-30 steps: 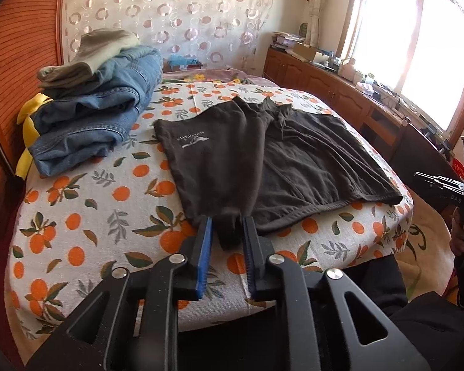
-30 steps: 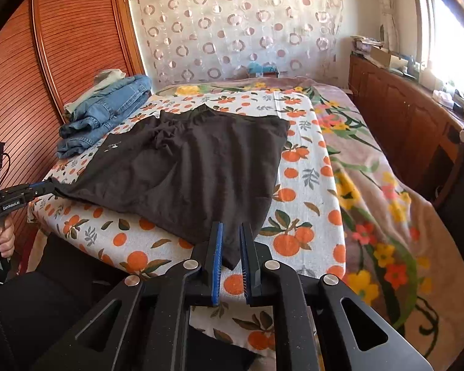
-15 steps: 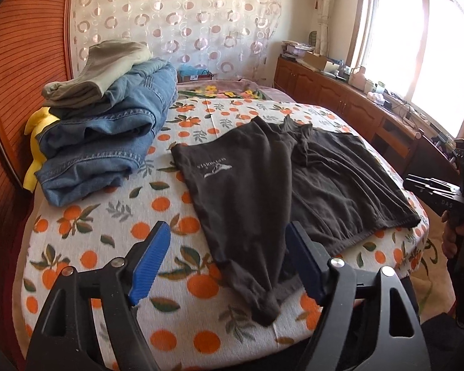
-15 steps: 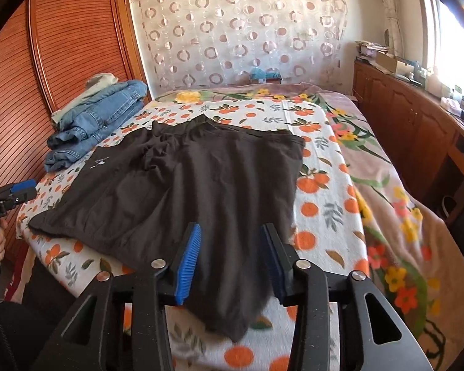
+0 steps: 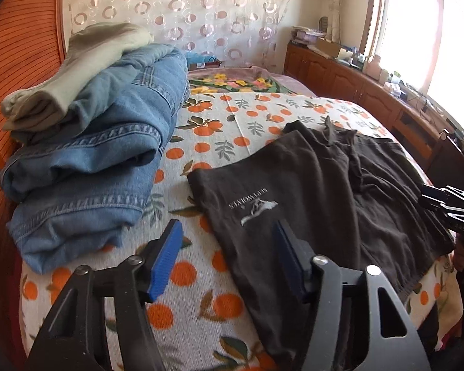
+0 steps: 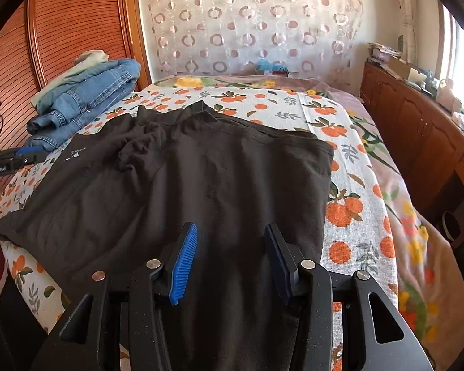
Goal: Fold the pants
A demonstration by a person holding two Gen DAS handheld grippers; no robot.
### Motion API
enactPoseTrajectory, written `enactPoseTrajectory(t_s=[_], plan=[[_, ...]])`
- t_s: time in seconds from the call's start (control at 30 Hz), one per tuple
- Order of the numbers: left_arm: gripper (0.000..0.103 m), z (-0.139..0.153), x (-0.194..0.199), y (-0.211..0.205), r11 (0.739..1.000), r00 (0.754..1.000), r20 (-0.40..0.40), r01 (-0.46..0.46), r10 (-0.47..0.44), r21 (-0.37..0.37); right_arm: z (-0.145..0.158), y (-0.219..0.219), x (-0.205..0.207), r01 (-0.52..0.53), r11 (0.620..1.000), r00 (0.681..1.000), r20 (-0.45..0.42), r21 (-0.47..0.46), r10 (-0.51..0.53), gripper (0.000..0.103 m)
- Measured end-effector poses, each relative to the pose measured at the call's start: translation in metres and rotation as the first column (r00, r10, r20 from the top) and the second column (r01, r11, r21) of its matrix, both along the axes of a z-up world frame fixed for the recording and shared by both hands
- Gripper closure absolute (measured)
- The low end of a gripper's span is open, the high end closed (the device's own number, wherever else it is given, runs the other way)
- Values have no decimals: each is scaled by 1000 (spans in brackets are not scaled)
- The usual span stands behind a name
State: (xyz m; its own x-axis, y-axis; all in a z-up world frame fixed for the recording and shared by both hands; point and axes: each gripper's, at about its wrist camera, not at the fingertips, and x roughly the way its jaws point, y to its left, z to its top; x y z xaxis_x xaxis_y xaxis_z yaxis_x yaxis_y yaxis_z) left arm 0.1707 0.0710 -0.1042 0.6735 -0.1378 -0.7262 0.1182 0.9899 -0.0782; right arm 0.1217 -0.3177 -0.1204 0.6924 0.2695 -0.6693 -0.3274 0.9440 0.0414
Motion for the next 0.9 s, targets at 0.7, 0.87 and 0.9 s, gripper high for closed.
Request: enactPoseTrajectory(t_s=[0.7,0.87,0.9], plan=[[92,-21,69,1,995,996,-70,-40,46,90,-6,-1,4,-5,1000,1000,-26,15,5,56],[97,-8,64,12,988,994,2,-107,108,112,-6,-1,5,-5,1000,1000,-26,15,6,56],[97,-6,64,15,986,993,10,-118,117,114,-6,-1,5,-5,1000,1000,-26,15,6,56]])
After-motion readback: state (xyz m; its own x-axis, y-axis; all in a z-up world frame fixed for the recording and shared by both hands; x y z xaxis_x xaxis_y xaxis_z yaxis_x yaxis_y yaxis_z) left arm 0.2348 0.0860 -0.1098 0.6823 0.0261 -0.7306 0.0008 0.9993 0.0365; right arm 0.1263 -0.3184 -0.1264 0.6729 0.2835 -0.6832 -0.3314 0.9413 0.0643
